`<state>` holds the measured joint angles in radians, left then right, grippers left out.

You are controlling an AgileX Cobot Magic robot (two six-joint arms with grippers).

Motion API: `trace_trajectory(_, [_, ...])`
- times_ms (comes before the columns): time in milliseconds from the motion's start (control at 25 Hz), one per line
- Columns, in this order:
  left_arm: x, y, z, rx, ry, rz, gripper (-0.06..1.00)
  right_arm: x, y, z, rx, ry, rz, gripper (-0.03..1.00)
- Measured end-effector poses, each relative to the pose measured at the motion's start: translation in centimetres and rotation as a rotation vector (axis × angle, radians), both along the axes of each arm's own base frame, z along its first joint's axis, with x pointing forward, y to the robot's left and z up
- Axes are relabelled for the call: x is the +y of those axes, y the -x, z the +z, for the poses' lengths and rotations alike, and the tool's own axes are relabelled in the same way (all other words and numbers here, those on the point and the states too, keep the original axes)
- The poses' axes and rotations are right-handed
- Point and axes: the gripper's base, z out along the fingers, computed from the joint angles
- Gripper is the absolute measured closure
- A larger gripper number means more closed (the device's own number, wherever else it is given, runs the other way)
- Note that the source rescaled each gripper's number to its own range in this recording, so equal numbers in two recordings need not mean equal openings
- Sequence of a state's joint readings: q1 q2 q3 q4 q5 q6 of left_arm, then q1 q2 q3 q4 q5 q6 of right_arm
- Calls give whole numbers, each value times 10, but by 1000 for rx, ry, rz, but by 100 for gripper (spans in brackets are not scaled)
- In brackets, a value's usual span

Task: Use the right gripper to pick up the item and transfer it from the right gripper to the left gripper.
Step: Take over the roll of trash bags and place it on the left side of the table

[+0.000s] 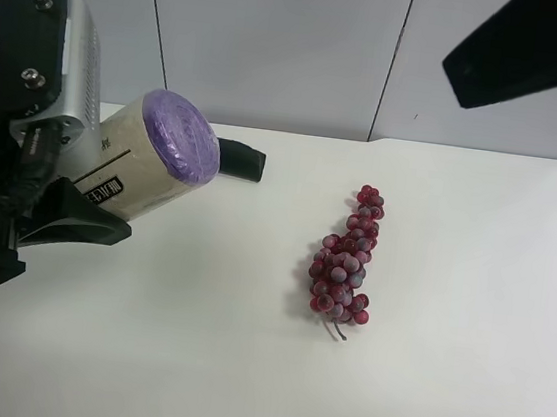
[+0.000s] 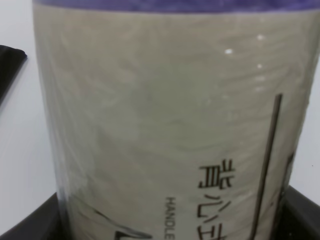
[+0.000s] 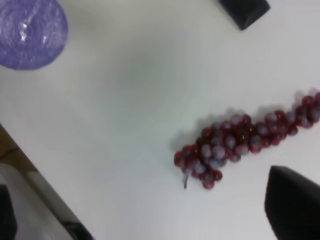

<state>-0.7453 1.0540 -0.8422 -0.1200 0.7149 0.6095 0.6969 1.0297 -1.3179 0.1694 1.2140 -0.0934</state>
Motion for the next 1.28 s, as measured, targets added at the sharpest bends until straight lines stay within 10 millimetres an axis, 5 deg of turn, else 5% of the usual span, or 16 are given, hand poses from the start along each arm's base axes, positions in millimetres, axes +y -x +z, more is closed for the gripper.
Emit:
trace_trajectory(360, [0,0,0,1,-1,0,94,-42,43,-93,122,126,-61,-2])
trace_trajectory(560, [0,0,0,1,-1,0,94,-63,68,-128,63,71,-72,-2])
trace_trajectory(920, [0,0,0,1,0,1,94,-94,103,-162,-58,-34,-77,-2])
trace_trajectory(1280, [0,0,0,1,0,1,94,-104,110,-160,-149,-84,-110,-2])
